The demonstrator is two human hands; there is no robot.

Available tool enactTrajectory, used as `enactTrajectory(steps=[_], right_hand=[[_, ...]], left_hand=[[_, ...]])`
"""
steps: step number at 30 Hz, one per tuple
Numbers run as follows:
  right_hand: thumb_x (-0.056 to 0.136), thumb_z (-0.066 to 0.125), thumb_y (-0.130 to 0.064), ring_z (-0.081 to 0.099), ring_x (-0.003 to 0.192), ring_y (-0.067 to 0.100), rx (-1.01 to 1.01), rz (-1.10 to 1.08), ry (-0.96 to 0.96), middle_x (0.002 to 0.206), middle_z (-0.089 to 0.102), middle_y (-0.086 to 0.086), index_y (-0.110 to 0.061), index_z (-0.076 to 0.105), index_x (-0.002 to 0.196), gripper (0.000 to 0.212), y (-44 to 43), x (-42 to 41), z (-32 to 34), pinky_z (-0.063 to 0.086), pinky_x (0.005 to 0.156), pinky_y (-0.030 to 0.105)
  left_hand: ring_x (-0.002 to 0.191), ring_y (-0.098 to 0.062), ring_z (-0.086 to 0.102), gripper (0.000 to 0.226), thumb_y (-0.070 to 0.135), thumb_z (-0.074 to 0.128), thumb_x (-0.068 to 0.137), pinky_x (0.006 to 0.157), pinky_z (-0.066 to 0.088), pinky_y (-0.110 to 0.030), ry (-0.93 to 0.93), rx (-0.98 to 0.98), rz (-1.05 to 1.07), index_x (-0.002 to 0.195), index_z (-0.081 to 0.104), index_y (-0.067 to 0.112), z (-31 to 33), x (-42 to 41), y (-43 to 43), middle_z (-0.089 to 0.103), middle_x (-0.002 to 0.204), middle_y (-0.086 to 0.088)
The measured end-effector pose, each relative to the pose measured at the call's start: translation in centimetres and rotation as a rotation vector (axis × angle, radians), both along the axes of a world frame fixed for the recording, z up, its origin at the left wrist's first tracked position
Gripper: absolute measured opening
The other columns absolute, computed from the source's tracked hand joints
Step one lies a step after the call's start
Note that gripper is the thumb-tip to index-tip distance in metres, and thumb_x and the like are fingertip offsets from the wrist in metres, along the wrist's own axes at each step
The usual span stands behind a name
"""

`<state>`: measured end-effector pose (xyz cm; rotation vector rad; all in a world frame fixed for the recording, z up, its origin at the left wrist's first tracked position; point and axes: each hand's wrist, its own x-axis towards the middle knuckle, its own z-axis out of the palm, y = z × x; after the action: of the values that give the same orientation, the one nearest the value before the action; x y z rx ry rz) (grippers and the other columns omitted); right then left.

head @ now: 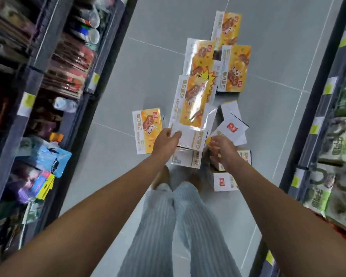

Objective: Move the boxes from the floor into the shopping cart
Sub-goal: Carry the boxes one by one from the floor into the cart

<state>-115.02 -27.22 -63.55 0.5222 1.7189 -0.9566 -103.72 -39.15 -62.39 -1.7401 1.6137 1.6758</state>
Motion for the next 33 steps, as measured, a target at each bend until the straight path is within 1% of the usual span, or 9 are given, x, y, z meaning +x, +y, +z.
enactTrajectory(steps=[3,7,11,14,17,22,26,28,33], right_hand=[[0.099,0.046,-0.02,0.058,0.079,0.015,0.023,0.036,0.077,0.088,0.059,0.001,-0.02,0.05,0.088,0.012,-1.1,-0.7,-5.2,0.051,0.09,0.034],[0.097,0.049,-0.028,0.069,0.1,0.023,-0.047,-0.032,0.008,0.102,0.07,0.004,-0.025,0.051,0.087,0.011,-1.5,-0.5,-9.8,0.053,0.094,0.043],[0.099,0.045,-0.031,0.071,0.087,0.02,-0.044,-0.049,0.021,0.083,0.072,-0.001,-0.023,0.057,0.078,0.026,-2.6,0.4,-11.9,0.054,0.089,0.039],[0.099,0.044,-0.035,0.07,0.081,0.019,-0.006,-0.081,0.006,0.077,0.071,-0.003,-0.024,0.06,0.075,0.031,-3.7,1.2,-12.0,0.052,0.09,0.041],[0.098,0.043,-0.037,0.07,0.085,0.022,0.022,-0.098,0.007,0.082,0.071,0.0,-0.024,0.06,0.077,0.03,-4.5,1.5,-11.8,0.052,0.096,0.044],[0.098,0.042,-0.036,0.068,0.073,0.018,0.018,-0.172,0.0,0.076,0.069,0.0,-0.021,0.057,0.075,0.032,-5.9,2.6,-10.7,0.053,0.084,0.038],[0.1,0.038,-0.043,0.071,0.079,0.022,-0.015,-0.191,0.0,0.076,0.07,0.0,-0.022,0.06,0.079,0.037,-7.8,2.8,-9.0,0.054,0.083,0.04],[0.101,0.033,-0.046,0.068,0.07,0.017,-0.007,-0.136,0.033,0.075,0.067,0.0,-0.021,0.059,0.083,0.04,-8.7,2.4,-7.9,0.053,0.073,0.034],[0.099,0.038,-0.05,0.065,0.067,0.016,0.015,-0.005,0.044,0.083,0.064,0.003,-0.013,0.048,0.129,0.048,-10.4,2.1,-4.5,0.049,0.053,0.025]], left_hand=[[0.105,-0.008,0.045,0.047,0.031,0.048,0.098,0.079,0.034,-0.019,-0.026,0.003,0.051,0.14,0.039,0.011,-4.6,-0.5,-1.0,0.045,0.12,0.01],[0.139,-0.023,0.034,0.066,0.041,0.047,0.096,0.107,0.031,-0.032,-0.069,0.009,0.07,0.151,0.022,0.014,-9.9,-0.4,-2.8,0.03,0.155,-0.003],[0.106,-0.021,0.062,0.042,0.036,0.047,0.097,0.083,0.049,-0.028,-0.017,0.1,0.08,0.133,0.05,0.015,-12.9,-0.4,-3.7,0.063,0.121,-0.004],[0.094,-0.019,0.065,0.03,0.035,0.048,0.096,0.083,0.051,-0.032,0.004,0.125,0.107,0.12,0.057,0.019,-13.2,-0.6,-3.9,0.067,0.102,0.0],[0.089,-0.019,0.065,0.028,0.036,0.047,0.096,0.082,0.052,-0.034,0.003,0.135,0.098,0.115,0.057,0.018,-12.3,-0.7,-4.5,0.068,0.1,-0.002],[0.081,-0.014,0.061,0.03,0.045,0.044,0.096,0.07,0.05,-0.029,-0.042,0.105,0.145,0.108,0.049,0.018,-9.9,0.0,-6.3,0.063,0.095,-0.001],[0.111,-0.024,0.057,0.051,0.054,0.041,0.092,0.095,0.05,-0.045,-0.065,0.026,0.097,0.136,0.045,0.029,-7.4,1.1,-7.3,0.057,0.127,-0.004],[0.115,-0.026,0.055,0.06,0.061,0.039,0.084,0.097,0.048,-0.048,-0.06,0.009,0.104,0.138,0.044,0.033,-6.3,1.7,-7.7,0.055,0.129,-0.005],[0.113,-0.025,0.058,0.071,0.067,0.038,0.073,0.096,0.049,-0.049,0.002,-0.028,0.204,0.133,0.05,0.032,-2.8,3.8,-7.3,0.052,0.125,-0.005]])
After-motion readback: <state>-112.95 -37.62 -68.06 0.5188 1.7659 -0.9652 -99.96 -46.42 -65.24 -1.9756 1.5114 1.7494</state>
